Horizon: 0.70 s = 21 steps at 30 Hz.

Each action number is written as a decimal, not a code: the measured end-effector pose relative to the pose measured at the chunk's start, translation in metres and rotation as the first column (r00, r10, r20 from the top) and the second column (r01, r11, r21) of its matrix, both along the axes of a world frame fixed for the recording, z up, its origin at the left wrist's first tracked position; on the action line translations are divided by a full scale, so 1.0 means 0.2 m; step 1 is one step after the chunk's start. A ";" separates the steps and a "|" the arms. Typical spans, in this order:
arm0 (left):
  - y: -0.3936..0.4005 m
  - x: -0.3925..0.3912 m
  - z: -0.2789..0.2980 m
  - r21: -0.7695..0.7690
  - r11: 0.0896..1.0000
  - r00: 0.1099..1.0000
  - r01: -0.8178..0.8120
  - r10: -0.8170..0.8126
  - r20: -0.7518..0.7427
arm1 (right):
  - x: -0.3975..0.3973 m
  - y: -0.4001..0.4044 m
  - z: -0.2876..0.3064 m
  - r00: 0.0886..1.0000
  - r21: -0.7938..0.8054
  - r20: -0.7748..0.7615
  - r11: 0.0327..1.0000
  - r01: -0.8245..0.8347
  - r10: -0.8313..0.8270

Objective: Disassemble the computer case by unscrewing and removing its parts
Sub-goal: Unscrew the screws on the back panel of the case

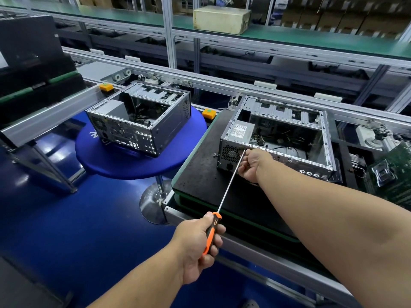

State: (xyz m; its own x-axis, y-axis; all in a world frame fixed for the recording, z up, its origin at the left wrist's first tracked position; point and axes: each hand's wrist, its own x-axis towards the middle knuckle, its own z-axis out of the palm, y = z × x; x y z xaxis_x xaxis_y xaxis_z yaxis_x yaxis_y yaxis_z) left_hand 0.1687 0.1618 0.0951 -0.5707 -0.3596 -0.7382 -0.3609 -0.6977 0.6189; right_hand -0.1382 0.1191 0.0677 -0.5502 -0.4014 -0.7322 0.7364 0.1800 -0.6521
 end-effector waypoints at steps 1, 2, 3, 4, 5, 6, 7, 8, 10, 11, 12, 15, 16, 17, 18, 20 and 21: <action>0.00 0.00 0.00 -0.003 1.000 1.000 -0.003 0.003 -0.011 | 0.00 0.00 0.00 1.000 0.001 0.006 1.000 0.004 -0.004; -0.01 0.00 0.00 -0.015 1.000 1.000 -0.002 0.002 -0.021 | -0.01 -0.01 -0.01 1.000 0.000 0.009 1.000 0.009 -0.009; -0.01 0.00 0.00 -0.034 0.999 1.000 0.002 -0.003 -0.025 | -0.01 -0.01 -0.01 1.000 -0.001 0.011 1.000 0.014 -0.014; -0.01 0.00 0.00 -0.053 0.999 1.000 0.007 -0.008 -0.024 | -0.01 -0.01 -0.01 1.000 -0.005 0.008 1.000 0.018 -0.018; -0.01 0.00 0.00 -0.067 0.998 1.000 0.011 -0.013 -0.019 | 0.00 -0.02 -0.01 1.000 -0.011 0.003 1.000 0.021 -0.021; -0.01 0.00 0.00 -0.074 0.997 1.000 0.016 -0.017 -0.015 | 0.00 -0.02 -0.01 1.000 -0.017 -0.001 1.000 0.024 -0.024; -0.02 0.00 0.00 -0.073 0.997 1.000 0.020 -0.021 -0.012 | 0.01 -0.02 -0.01 1.000 -0.021 -0.002 0.999 0.028 -0.028; -0.02 0.00 0.00 -0.069 0.997 1.000 0.023 -0.024 -0.010 | 0.02 -0.02 0.00 0.999 -0.026 -0.001 0.999 0.032 -0.032; -0.03 0.01 0.01 -0.056 0.998 1.000 0.026 -0.027 -0.005 | 0.02 -0.02 0.01 0.999 -0.037 0.008 0.998 0.040 -0.040; -0.03 0.01 0.01 -0.053 0.998 1.000 0.026 -0.027 -0.001 | 0.02 -0.01 0.01 0.999 -0.046 0.015 0.998 0.042 -0.041; -0.03 0.01 0.01 -0.054 0.998 1.000 0.025 -0.025 0.005 | 0.02 -0.01 0.01 0.999 -0.055 0.024 0.998 0.042 -0.040; -0.03 0.00 0.00 -0.062 0.998 0.999 0.027 -0.025 0.027 | 0.02 -0.01 0.01 0.998 -0.080 0.045 0.995 0.053 -0.050; -0.03 0.00 0.00 -0.063 0.997 0.999 0.032 -0.030 0.034 | 0.02 -0.01 0.02 0.997 -0.085 0.049 0.995 0.059 -0.055; -0.03 0.00 0.00 -0.063 0.997 0.999 0.039 -0.037 0.039 | 0.02 0.00 0.02 0.997 -0.090 0.055 0.994 0.063 -0.058; -0.03 -0.01 0.00 -0.061 0.997 0.998 0.047 -0.044 0.041 | 0.02 0.00 0.02 0.996 -0.095 0.063 0.993 0.067 -0.061; -0.03 -0.01 0.00 -0.058 0.997 0.997 0.059 -0.057 0.045 | 0.02 -0.01 0.02 0.994 -0.100 0.079 0.992 0.080 -0.072; -0.03 -0.01 -0.01 -0.061 0.996 0.997 0.062 -0.059 0.048 | 0.02 -0.01 0.02 0.994 -0.097 0.080 0.992 0.085 -0.077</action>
